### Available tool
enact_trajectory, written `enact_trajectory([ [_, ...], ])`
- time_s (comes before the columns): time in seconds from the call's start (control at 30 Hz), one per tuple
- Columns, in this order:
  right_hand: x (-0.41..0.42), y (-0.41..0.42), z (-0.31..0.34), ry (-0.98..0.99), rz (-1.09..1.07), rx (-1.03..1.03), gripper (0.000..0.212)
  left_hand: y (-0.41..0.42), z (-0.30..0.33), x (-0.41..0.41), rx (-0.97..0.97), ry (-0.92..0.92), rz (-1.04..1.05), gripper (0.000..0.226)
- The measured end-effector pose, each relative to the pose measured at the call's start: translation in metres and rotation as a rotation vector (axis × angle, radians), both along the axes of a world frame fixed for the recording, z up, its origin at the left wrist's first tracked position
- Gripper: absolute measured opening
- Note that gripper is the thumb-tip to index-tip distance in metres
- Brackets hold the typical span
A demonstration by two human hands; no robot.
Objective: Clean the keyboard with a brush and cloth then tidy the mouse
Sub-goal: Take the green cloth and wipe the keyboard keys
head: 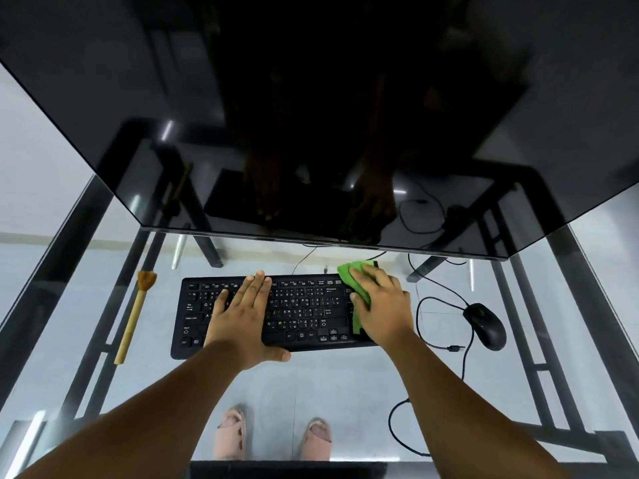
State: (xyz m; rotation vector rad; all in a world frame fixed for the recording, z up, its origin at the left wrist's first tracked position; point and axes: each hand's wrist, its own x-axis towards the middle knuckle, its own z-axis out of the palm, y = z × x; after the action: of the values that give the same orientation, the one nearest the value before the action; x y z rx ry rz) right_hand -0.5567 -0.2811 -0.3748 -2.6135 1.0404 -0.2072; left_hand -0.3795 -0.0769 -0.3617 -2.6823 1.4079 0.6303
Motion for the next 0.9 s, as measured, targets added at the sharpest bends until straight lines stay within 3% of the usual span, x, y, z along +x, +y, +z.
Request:
enact_trajectory([
  [0.23,0.008,-0.005,-0.007,-0.002,-0.238,0.000,0.046,0.028,0.000,0.022,-0.009,-0.030,0.011,0.143],
  [0.5,0.019,0.007,-0.010,-0.053,0.051,-0.032,0.046,0.040,0.001,0.036,0.047,-0.044,0.061,0.148],
  [0.7,0.032,-0.001,-0.001,0.048,-0.245,-0.027,0.043,0.045,0.004,0.049,0.024,-0.004,-0.009,0.146],
  [0.8,0.068,0.029,0.012,0.091,-0.136,0.029,0.050,0.052,0.007,0.062,0.018,-0.007,-0.056,0.145],
  [0.9,0.101,0.071,0.018,-0.007,0.060,0.090,0.050,0.059,0.008,0.067,0.032,-0.024,-0.006,0.146],
])
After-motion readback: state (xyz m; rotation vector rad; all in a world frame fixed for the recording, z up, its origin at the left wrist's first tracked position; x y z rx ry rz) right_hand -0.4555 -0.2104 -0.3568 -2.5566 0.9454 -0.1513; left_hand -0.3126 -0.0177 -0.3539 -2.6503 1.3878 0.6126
